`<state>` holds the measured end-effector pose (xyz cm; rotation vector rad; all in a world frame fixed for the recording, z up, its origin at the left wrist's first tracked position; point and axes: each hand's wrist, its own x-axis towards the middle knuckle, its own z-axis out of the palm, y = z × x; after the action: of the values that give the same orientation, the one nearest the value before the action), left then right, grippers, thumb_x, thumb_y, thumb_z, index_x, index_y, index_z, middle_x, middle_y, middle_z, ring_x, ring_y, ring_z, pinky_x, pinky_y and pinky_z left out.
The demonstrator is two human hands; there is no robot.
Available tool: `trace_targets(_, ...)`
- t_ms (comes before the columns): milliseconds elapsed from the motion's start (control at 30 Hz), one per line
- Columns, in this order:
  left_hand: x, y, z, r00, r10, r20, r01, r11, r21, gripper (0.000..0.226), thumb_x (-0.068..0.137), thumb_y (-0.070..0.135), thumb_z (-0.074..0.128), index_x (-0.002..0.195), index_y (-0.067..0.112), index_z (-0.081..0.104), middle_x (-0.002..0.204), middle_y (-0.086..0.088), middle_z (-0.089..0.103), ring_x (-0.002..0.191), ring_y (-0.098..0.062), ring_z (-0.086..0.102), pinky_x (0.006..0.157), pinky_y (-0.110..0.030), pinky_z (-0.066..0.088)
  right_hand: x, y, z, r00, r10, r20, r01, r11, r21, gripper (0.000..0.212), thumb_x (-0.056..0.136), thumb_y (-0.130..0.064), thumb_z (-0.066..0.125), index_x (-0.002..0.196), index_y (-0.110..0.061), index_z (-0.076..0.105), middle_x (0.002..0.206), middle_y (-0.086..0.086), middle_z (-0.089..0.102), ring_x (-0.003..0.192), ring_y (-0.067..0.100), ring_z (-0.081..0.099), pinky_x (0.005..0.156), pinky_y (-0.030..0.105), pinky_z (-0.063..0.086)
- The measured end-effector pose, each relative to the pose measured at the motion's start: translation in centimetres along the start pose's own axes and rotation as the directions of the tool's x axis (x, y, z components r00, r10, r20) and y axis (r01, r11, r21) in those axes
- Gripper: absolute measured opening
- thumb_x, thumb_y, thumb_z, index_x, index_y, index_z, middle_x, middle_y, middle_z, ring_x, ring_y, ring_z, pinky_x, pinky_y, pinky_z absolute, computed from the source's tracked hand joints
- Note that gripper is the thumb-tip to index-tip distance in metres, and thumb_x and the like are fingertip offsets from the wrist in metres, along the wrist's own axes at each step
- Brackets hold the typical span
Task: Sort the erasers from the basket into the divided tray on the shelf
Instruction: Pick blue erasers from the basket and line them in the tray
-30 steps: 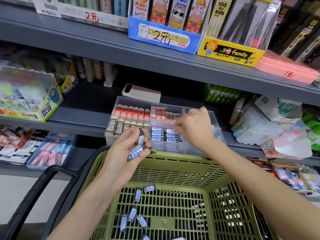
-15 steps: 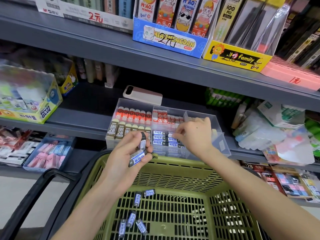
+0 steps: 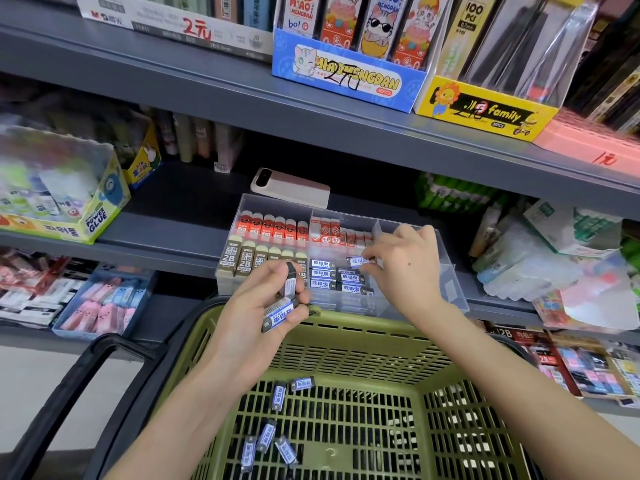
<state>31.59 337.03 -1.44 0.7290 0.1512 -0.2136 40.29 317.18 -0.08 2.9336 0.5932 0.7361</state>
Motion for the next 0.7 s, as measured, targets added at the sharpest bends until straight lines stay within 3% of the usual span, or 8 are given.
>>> trace_targets(67,0.03,-0.03,0.04,1.0,0.001,-0.008,-0.001,1.0,0.001,0.021,0.083,0.023,0.059,0.098,0.007,0.057,0.076,-0.008,0.055,0.069,-0.018,0.053,0.049,-0.022,0.041,0.17,-0.1,0.19,0.996,-0.036,0.079,0.038,0.999,-0.019,0.013,0.059,-0.022,0.084,0.06,-0.017,0.072,0.058,-0.004,0.065,0.065,0.023,0.051,0.066,0.03,0.022)
trace_targets(167,0.12,-0.08,0.1,1.0,0.002,-0.023,-0.002,1.0,-0.006,0.018,0.082,0.021,0.06,0.093,0.007,0.058,0.075,-0.009,0.055,0.068,-0.02,0.052,0.048,-0.022,0.039,0.56,-0.67,0.43,0.979,-0.007,0.205,-0.004,0.998,0.055,0.009,0.076,-0.027,0.073,0.078,-0.019,0.076,0.077,-0.002,0.07,0.077,0.021,0.054,0.066,0.027,0.021)
trace_targets(300,0.1,-0.13,0.01,1.0,-0.002,-0.024,0.002,1.0,-0.01,0.019,0.083,0.021,0.06,0.096,0.008,0.056,0.076,-0.009,0.056,0.068,-0.019,0.053,0.048,-0.022,0.04,0.74,-0.84,1.04,0.953,0.011,0.304,-0.044,0.994,0.103,0.016,0.087,-0.023,0.058,0.087,-0.017,0.073,0.09,0.0,0.068,0.084,0.021,0.06,0.063,0.028,0.038)
trace_targets(533,0.11,-0.1,-0.05,1.0,-0.01,-0.019,0.01,1.0,-0.015,0.023,0.082,0.022,0.06,0.099,0.008,0.055,0.077,-0.009,0.056,0.068,-0.019,0.053,0.049,-0.023,0.041,0.93,-0.26,0.27,0.959,-0.038,0.279,-0.015,0.983,0.186,0.013,0.084,-0.014,0.061,0.082,-0.01,0.073,0.087,0.002,0.069,0.085,0.022,0.059,0.063,0.029,0.034)
trace_targets(700,0.16,0.03,-0.23,0.999,-0.014,-0.034,0.013,1.0,-0.023,0.02,0.082,0.021,0.06,0.096,0.008,0.055,0.076,-0.008,0.058,0.068,-0.019,0.054,0.048,-0.022,0.043,0.99,-0.21,0.17,0.978,-0.107,0.179,0.075,0.982,0.173,0.01,0.068,-0.006,0.071,0.064,-0.015,0.073,0.064,-0.004,0.068,0.073,0.026,0.052,0.058,0.028,0.033)
